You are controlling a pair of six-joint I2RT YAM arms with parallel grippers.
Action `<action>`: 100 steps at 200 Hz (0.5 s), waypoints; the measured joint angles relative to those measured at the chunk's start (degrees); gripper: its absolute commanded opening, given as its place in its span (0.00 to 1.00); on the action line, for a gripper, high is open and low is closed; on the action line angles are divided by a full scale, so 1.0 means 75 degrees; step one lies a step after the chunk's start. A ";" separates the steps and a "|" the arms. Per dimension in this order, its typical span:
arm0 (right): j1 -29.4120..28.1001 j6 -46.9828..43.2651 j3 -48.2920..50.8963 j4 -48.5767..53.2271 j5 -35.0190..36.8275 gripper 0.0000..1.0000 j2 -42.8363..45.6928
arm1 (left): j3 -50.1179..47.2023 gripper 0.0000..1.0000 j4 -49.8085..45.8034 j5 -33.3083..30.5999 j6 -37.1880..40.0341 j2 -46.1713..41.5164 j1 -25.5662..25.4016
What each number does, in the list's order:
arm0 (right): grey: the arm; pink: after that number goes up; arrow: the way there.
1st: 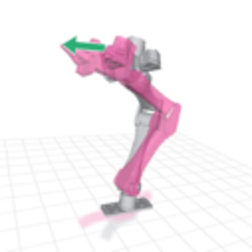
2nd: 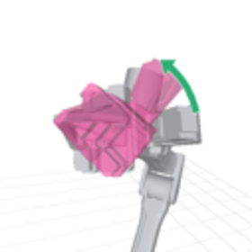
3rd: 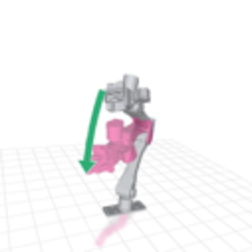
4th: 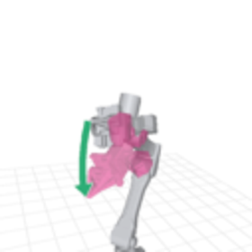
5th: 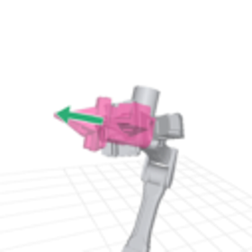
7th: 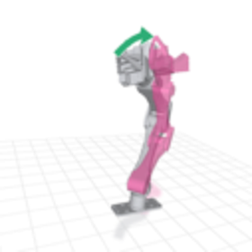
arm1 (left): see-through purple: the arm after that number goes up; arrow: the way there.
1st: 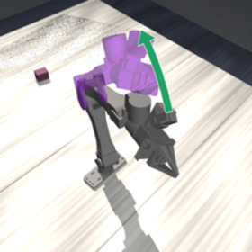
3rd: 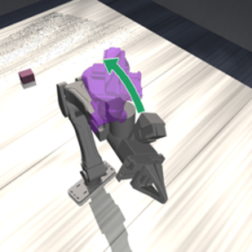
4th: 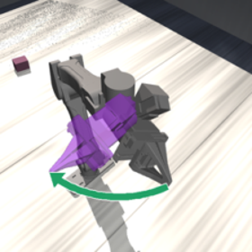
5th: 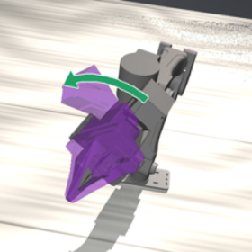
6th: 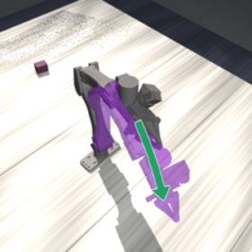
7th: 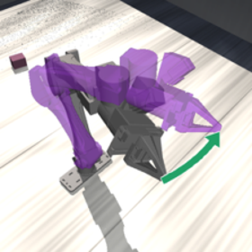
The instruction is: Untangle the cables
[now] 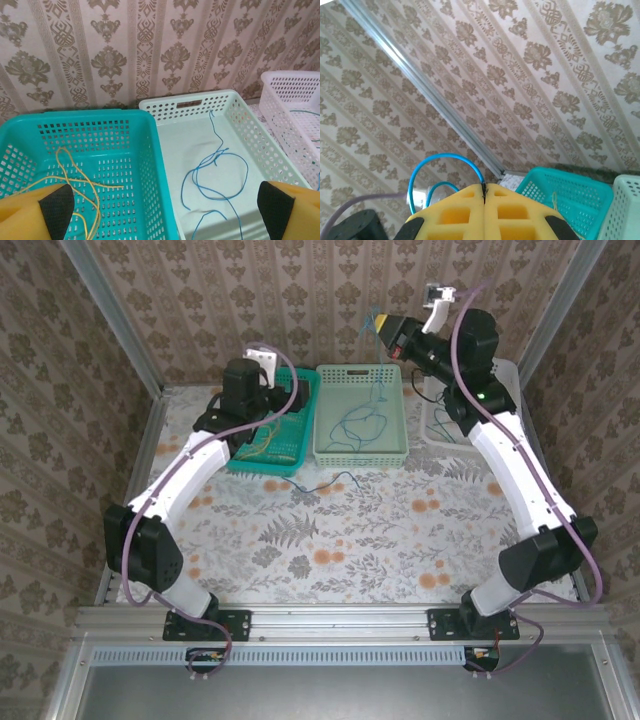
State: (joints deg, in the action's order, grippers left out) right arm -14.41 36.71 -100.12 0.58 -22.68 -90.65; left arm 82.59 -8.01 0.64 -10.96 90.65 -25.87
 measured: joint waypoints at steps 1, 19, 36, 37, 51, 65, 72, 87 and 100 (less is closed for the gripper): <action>0.0000 0.0003 0.0000 -0.0015 0.0006 0.00 -0.0012 | -0.0006 0.97 0.0003 0.0000 0.0003 0.0000 0.0000; 0.0067 0.0160 0.0000 -0.0420 0.0294 0.00 -0.0364 | -0.0175 0.97 0.0070 0.0038 0.0041 0.0000 0.0012; 0.0195 0.0391 -0.0163 -0.0731 0.0393 0.00 -0.0828 | -0.0271 0.97 0.0064 0.0073 0.0044 0.0000 0.0009; 0.0204 0.0411 -0.0175 -0.0743 0.0393 0.00 -0.0854 | -0.0277 0.97 0.0064 0.0082 0.0044 0.0000 0.0009; 0.0306 0.0691 -0.0393 -0.0982 0.0391 0.00 -0.1317 | -0.0306 0.97 0.0070 0.0093 0.0050 0.0000 0.0009; 0.0370 0.0935 -0.0484 -0.1145 0.0393 0.00 -0.1647 | -0.0347 0.97 0.0099 0.0114 0.0067 0.0000 0.0009; 0.0391 0.1014 -0.0507 -0.1204 0.0393 0.00 -0.1772 | -0.0391 0.97 0.0105 0.0117 0.0067 -0.0015 0.0009; 0.0396 0.1145 -0.0597 -0.1256 0.0393 0.00 -0.1970 | -0.0574 0.97 0.0134 0.0114 0.0067 -0.0070 0.0009; 0.0388 0.1192 -0.0708 -0.1291 0.0393 0.00 -0.2110 | -0.0766 0.97 0.0154 0.0114 0.0067 -0.0149 0.0009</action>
State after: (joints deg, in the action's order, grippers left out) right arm -11.51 45.65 -105.43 -9.10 -19.73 -106.48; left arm 76.84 -6.85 1.50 -10.46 89.54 -25.80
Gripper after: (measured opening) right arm 0.059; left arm 0.972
